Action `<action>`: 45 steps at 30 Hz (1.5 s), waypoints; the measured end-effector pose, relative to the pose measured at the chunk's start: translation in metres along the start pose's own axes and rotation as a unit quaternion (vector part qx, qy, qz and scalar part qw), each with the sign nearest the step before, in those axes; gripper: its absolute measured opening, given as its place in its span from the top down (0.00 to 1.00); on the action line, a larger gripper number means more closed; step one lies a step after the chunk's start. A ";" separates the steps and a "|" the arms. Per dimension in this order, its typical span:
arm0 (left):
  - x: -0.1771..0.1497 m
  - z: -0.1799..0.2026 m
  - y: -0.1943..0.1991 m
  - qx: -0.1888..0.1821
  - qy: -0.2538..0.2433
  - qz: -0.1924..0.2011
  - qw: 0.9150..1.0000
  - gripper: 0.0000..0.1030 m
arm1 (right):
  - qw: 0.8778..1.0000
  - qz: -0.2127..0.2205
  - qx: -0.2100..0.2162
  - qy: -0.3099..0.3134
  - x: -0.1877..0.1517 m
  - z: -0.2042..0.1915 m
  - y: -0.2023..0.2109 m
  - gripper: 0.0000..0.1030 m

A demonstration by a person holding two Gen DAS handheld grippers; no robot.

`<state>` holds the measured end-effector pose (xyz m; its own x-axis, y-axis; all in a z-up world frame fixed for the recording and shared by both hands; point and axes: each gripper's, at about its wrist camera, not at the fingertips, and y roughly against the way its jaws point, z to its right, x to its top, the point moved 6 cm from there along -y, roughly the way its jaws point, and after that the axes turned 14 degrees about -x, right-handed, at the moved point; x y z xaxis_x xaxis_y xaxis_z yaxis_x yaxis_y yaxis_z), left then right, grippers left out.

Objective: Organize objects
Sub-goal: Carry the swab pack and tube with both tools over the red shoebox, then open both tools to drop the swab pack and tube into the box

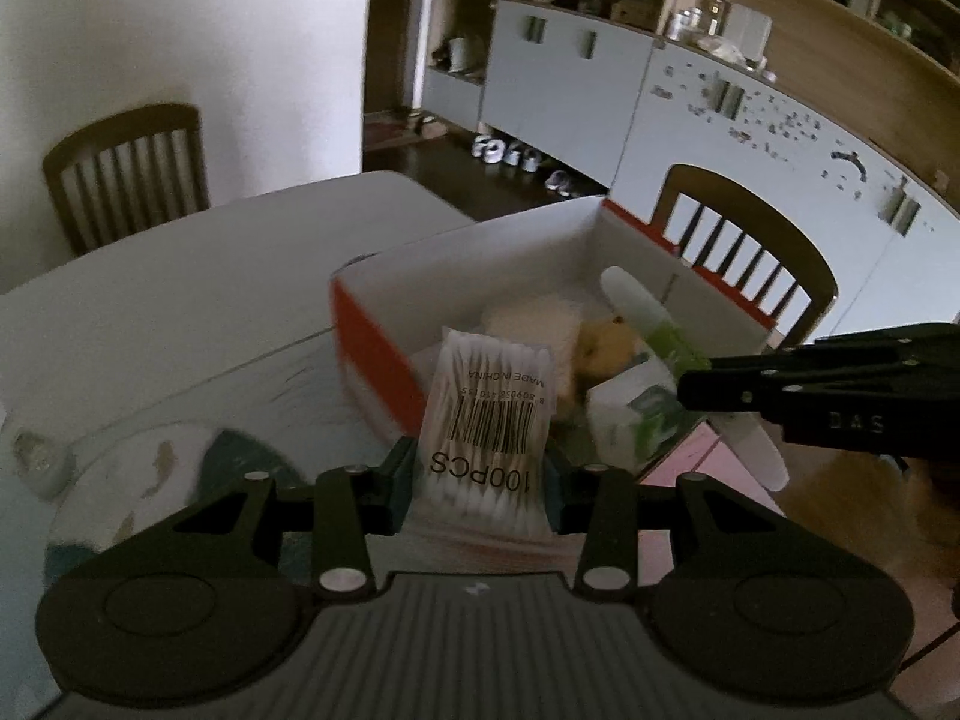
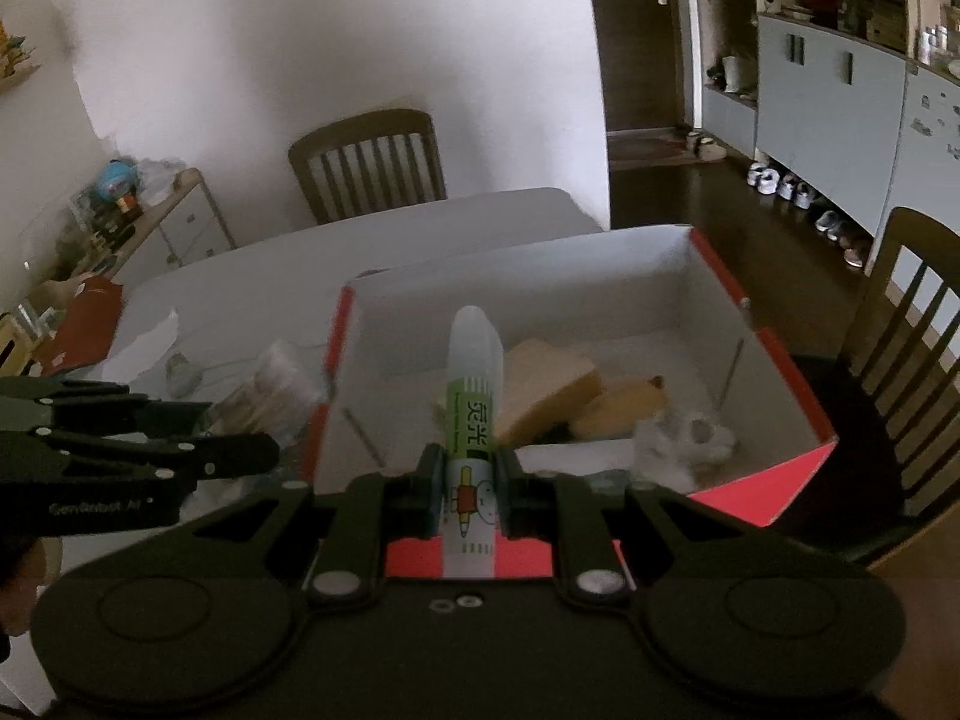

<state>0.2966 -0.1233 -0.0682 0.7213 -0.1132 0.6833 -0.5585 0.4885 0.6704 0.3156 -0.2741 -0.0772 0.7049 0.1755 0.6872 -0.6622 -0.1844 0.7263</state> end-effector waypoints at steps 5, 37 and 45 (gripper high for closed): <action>0.012 0.017 -0.021 -0.002 -0.018 -0.005 1.000 0.61 | 1.000 -0.002 -0.010 -0.010 0.005 0.024 -0.009 0.84; 0.055 -0.008 -0.157 0.064 -0.044 -0.119 0.990 0.60 | 0.997 -0.064 -0.042 0.010 0.008 0.051 -0.099 0.84; 0.054 -0.014 -0.164 0.063 -0.037 -0.124 0.990 0.59 | 0.996 -0.070 -0.049 0.022 0.004 0.051 -0.102 0.75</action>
<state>0.4328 -0.1977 -0.1449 0.8132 -0.2813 0.5094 -0.4179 0.3270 0.8476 0.3993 -0.3039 -0.1493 0.7813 0.2355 0.5780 -0.5817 -0.0613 0.8111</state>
